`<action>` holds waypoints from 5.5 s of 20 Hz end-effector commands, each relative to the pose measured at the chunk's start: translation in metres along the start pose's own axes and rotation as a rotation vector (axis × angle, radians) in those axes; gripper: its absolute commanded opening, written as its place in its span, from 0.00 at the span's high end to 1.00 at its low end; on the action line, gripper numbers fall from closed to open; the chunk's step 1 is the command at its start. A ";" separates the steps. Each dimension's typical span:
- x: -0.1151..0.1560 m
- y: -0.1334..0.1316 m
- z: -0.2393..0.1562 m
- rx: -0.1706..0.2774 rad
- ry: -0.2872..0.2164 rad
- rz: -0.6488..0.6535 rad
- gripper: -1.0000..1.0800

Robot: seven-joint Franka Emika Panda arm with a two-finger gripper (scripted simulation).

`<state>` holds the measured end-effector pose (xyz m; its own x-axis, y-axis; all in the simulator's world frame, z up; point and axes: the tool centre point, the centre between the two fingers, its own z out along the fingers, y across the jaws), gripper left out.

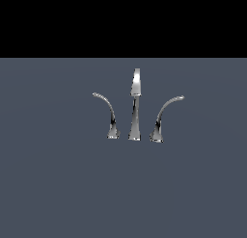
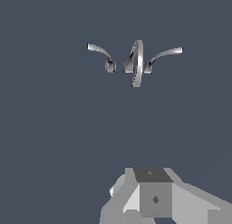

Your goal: Turn on the faucet by rotating a designated handle.

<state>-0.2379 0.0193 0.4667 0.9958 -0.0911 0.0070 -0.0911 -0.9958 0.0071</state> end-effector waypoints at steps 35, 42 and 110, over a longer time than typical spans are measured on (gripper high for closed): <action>0.110 -0.104 0.143 0.007 -0.009 0.767 1.00; 0.139 -0.113 0.170 0.009 -0.011 0.914 1.00; 0.230 -0.094 0.297 0.005 -0.007 1.620 1.00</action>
<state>0.0108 0.0910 0.1705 -0.1408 -0.9900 -0.0067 -0.9899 0.1409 -0.0160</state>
